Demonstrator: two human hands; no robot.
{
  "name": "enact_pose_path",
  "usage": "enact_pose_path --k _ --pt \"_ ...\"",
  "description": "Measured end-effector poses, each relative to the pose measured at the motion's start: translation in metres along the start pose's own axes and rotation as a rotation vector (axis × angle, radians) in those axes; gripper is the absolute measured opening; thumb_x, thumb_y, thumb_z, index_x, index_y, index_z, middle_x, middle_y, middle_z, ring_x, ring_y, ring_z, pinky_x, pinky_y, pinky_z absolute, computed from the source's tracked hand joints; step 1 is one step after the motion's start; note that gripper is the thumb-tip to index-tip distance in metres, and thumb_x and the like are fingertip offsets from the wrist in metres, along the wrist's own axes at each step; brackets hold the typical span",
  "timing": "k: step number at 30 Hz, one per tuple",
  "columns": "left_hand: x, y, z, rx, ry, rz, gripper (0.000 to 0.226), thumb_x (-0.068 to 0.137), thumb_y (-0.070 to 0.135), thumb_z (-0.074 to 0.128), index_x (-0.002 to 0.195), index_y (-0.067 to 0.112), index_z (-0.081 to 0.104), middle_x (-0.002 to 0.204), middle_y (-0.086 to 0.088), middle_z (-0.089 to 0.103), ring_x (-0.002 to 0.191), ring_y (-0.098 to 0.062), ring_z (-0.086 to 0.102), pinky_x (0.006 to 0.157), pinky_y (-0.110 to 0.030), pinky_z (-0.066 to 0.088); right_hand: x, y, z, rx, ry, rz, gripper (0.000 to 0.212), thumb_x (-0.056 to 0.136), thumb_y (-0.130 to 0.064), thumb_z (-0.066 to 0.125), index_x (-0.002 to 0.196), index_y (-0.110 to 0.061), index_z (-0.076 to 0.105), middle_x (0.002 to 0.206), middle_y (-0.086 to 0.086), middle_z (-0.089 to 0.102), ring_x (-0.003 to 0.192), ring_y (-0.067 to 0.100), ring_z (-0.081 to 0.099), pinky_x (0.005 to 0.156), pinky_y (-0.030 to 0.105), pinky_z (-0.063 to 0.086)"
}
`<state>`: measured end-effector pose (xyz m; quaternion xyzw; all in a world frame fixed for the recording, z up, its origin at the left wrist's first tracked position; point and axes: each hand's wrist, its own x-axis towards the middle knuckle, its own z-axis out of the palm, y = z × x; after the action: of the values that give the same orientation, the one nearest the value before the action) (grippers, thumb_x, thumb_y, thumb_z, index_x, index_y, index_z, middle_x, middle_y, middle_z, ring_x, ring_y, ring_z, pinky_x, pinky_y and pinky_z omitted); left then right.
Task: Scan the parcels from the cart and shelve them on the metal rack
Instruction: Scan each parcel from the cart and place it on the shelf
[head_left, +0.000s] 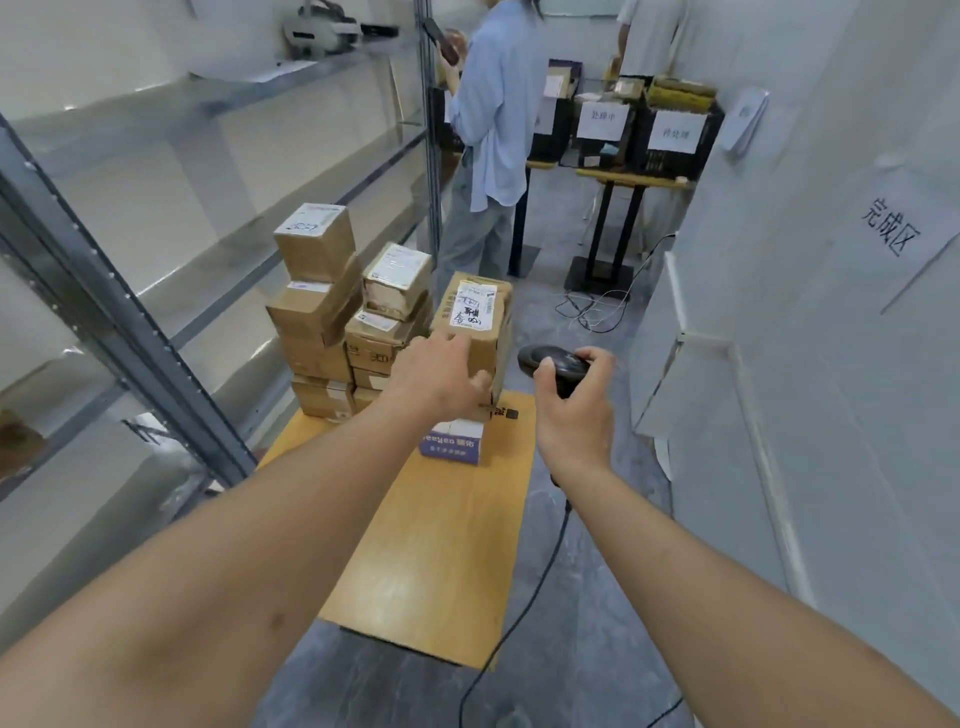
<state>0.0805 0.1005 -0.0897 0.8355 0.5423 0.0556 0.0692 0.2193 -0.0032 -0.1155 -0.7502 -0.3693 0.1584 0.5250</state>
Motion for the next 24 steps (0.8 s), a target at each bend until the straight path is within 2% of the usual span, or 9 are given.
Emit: enact_pose_path --k 7,12,18,22,24 --pt "0.077 0.015 0.024 -0.01 -0.02 -0.144 0.058 0.096 0.059 0.058 0.139 0.02 0.053 0.143 -0.011 0.053 0.125 -0.034 0.054 0.099 -0.049 0.05 0.086 0.023 0.024 -0.023 -0.133 0.044 0.03 0.102 -0.049 0.055 0.123 -0.032 0.04 0.095 -0.012 0.064 0.087 0.023 0.066 0.074 0.039 0.051" --pt "0.114 0.01 0.042 -0.019 -0.025 -0.243 0.073 0.09 0.069 0.061 0.143 0.019 0.049 0.153 -0.012 0.042 0.131 -0.038 0.049 0.104 -0.05 0.046 0.12 0.037 0.044 -0.004 -0.187 0.072 0.03 0.101 -0.051 0.055 0.122 -0.035 0.04 0.096 -0.013 0.064 0.085 0.018 0.065 0.077 0.042 0.054" --pt "0.142 0.003 0.062 -0.041 -0.076 -0.32 0.087 0.083 0.084 0.058 0.142 0.021 0.049 0.151 -0.016 0.041 0.135 -0.04 0.045 0.109 -0.052 0.041 0.142 0.045 0.061 -0.029 -0.228 0.074 0.031 0.1 -0.052 0.055 0.122 -0.037 0.04 0.1 -0.01 0.067 0.089 0.02 0.066 0.079 0.042 0.054" --pt "0.151 0.002 0.071 -0.105 -0.081 -0.382 0.1 0.081 0.086 0.059 0.156 0.026 0.034 0.164 -0.026 0.022 0.147 -0.046 0.033 0.117 -0.054 0.034 0.149 0.049 0.065 -0.049 -0.244 0.071 0.03 0.101 -0.051 0.054 0.123 -0.036 0.039 0.099 -0.009 0.067 0.086 0.015 0.066 0.071 0.035 0.047" --pt "0.153 0.002 0.073 -0.145 -0.067 -0.393 0.101 0.082 0.082 0.062 0.159 0.026 0.028 0.159 -0.027 0.027 0.144 -0.045 0.035 0.113 -0.053 0.038 0.151 0.052 0.064 -0.052 -0.246 0.075 0.03 0.102 -0.05 0.054 0.123 -0.035 0.04 0.097 -0.011 0.066 0.083 0.011 0.064 0.069 0.033 0.046"
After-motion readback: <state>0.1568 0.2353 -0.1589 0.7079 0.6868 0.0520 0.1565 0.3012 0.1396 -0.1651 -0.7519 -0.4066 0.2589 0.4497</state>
